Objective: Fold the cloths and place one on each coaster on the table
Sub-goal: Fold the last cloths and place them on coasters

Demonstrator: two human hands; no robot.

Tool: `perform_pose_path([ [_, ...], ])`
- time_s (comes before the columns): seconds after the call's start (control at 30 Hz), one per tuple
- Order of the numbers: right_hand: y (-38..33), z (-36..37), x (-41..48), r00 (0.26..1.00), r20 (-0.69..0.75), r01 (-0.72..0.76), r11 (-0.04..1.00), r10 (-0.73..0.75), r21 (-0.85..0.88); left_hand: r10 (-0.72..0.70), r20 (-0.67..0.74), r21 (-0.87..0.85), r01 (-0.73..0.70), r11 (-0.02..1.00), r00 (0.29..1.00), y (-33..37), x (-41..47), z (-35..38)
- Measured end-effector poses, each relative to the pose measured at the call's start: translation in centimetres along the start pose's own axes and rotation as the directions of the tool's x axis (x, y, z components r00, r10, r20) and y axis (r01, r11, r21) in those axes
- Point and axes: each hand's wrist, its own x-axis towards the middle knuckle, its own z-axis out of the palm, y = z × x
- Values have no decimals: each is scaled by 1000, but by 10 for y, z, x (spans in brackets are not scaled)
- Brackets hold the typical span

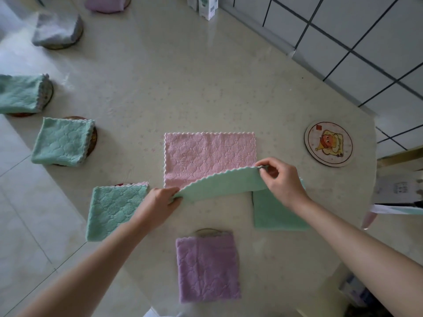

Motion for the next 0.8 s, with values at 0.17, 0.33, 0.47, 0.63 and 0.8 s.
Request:
perform_pose_path([
  [0.17,0,5,36,985,-120,-105,983,124,153,-371,-34,-402,327,855,928,0,36,-33],
  [0.33,9,15,83,953,-220,-180,974,208,138,-537,-43,-692,362,624,842,0,80,-42],
  [0.47,17,24,106,956,-212,-212,977,204,-14,-551,-69,-671,370,642,832,0,110,-38],
  [0.63,33,29,119,947,-184,-278,959,265,-51,-556,-80,-636,387,667,827,-8,133,-33],
  [0.8,41,32,122,943,-189,-293,953,273,-84,-598,-66,-590,452,669,799,-26,144,-26],
])
